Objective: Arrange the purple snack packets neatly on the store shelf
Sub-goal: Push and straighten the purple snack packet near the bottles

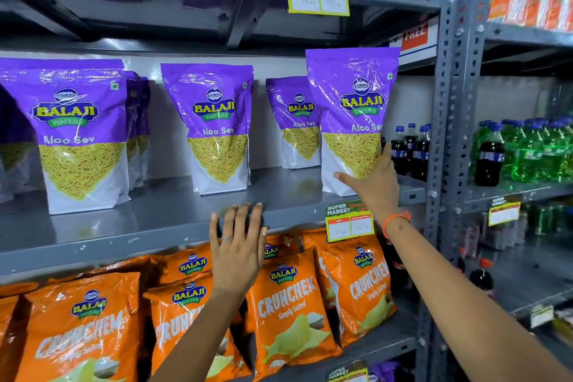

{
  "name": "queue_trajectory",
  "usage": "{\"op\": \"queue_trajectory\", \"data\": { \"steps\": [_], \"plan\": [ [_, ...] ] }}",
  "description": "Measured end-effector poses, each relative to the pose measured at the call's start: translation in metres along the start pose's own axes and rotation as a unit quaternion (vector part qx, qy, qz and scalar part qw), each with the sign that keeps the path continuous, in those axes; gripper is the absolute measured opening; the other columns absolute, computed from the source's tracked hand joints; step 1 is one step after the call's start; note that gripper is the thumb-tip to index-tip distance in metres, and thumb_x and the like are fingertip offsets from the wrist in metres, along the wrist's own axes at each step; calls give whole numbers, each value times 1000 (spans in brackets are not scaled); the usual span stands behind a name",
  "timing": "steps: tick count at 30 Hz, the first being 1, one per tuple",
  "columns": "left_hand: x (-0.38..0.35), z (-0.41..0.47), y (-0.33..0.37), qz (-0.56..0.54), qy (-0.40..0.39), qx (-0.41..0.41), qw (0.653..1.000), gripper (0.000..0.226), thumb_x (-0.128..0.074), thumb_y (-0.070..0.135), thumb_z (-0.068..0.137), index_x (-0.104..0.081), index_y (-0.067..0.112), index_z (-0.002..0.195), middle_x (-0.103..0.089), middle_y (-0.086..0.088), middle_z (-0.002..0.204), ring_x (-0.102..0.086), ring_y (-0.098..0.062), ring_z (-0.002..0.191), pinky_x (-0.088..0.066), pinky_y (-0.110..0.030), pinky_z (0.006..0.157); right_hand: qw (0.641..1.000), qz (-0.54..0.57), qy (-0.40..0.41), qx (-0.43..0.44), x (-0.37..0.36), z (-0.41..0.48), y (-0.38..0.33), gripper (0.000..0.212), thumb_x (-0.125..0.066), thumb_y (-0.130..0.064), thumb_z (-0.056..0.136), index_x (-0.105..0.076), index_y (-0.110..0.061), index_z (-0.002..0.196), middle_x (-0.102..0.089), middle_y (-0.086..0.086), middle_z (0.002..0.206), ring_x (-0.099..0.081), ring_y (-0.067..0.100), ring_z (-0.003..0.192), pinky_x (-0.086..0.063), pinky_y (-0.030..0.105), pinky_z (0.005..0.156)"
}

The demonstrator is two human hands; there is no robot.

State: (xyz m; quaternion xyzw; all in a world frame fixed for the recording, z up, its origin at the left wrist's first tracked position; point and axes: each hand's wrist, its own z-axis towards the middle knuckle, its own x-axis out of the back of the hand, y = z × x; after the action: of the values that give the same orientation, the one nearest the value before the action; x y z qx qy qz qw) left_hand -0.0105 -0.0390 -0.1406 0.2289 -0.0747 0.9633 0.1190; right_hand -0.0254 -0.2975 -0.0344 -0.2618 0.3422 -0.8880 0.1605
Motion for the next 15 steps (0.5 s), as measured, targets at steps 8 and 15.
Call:
{"op": "queue_trajectory", "data": {
  "steps": [8, 15],
  "plan": [
    [1, 1, 1, 18, -15, 4, 1000, 48, -30, 37, 98, -42, 17, 140, -53, -12, 130, -40, -30, 127, -5, -48, 117, 1000, 4, 4, 6, -1, -2, 4, 124, -79, -56, 65, -6, -8, 152, -32, 19, 153, -31, 36, 141, -31, 57, 114],
    [6, 2, 4, 45, 3, 5, 999, 47, -33, 37, 97, -45, 15, 138, -56, -13, 127, -43, -31, 123, -16, -51, 113, 987, -10, 102, 126, -21, -44, -14, 89, -66, -45, 83, -24, -3, 149, -23, 21, 157, -18, 36, 147, -19, 54, 120]
  ]
}}
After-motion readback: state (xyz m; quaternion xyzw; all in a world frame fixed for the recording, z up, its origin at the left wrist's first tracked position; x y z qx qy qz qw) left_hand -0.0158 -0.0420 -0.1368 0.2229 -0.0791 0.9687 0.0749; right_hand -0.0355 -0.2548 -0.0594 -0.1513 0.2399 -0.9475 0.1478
